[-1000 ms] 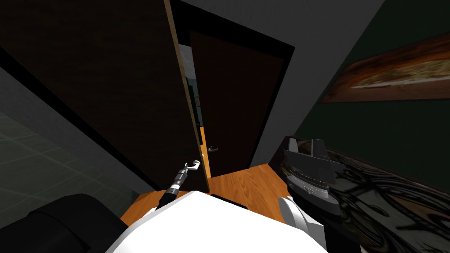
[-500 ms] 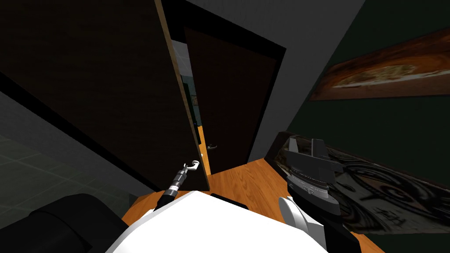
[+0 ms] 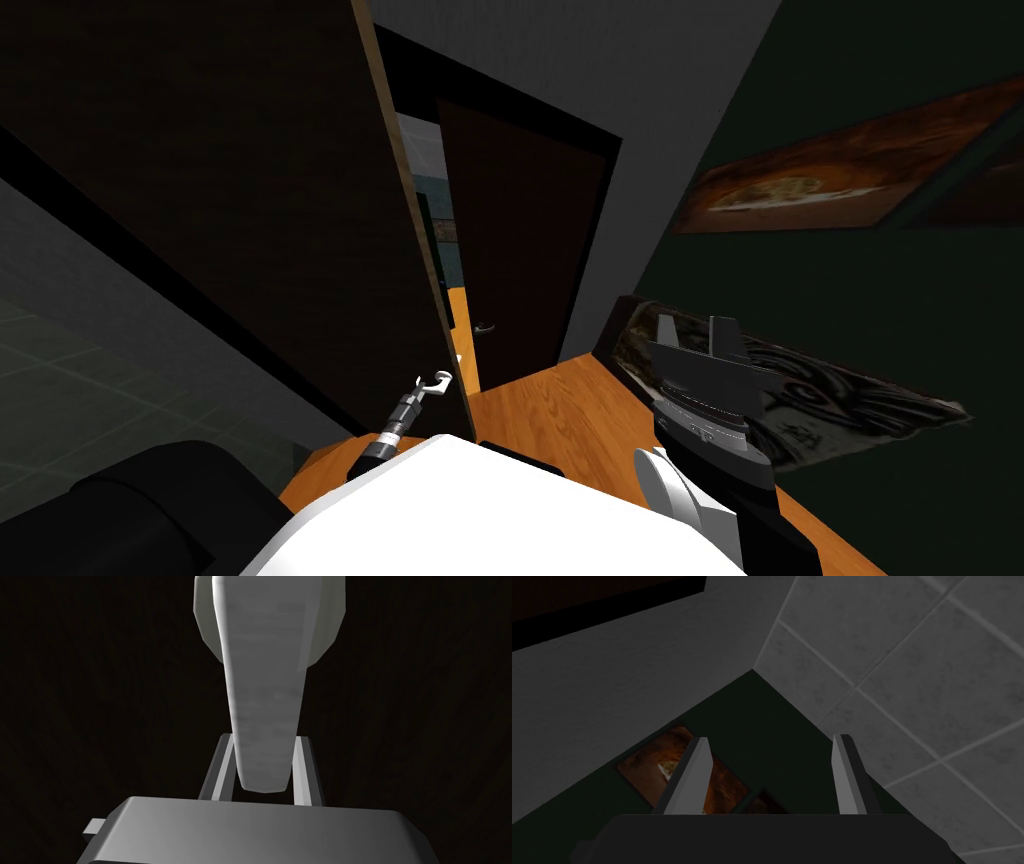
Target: Pull the door open
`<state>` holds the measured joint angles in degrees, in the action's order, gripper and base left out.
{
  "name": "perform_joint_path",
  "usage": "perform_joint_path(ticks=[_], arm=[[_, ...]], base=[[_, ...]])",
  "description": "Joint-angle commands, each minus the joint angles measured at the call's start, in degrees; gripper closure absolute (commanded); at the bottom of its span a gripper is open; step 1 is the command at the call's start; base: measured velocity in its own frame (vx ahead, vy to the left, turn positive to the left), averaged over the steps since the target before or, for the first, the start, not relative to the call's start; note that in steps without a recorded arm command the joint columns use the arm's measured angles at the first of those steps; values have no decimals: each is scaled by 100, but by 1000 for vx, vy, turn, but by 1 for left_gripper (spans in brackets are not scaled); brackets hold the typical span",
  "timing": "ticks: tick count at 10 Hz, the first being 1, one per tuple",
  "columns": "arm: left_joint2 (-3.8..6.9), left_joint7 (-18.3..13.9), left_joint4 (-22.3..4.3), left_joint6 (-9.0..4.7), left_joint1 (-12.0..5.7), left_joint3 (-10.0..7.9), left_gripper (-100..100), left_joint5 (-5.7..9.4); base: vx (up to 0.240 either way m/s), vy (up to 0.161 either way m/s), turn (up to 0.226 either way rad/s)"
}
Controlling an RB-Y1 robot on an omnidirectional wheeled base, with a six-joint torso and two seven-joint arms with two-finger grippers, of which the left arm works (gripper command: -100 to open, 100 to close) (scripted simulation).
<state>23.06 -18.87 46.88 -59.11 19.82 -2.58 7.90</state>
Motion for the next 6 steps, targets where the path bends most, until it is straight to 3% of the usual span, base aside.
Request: perform_joint_path(ticks=[1,3,4,6], arm=[[-22,-60,29,-178,91,138,100,-68],[15,-121,-1,-315,153,206,100,-99],[49,-91,4,-244,143,113,100,-53],[-1,-142,-48,-151,-24,91,100,-230]], base=[[-170,42,-145],[-160,18,-102],[-88,14,-7],[-176,-12,-35]])
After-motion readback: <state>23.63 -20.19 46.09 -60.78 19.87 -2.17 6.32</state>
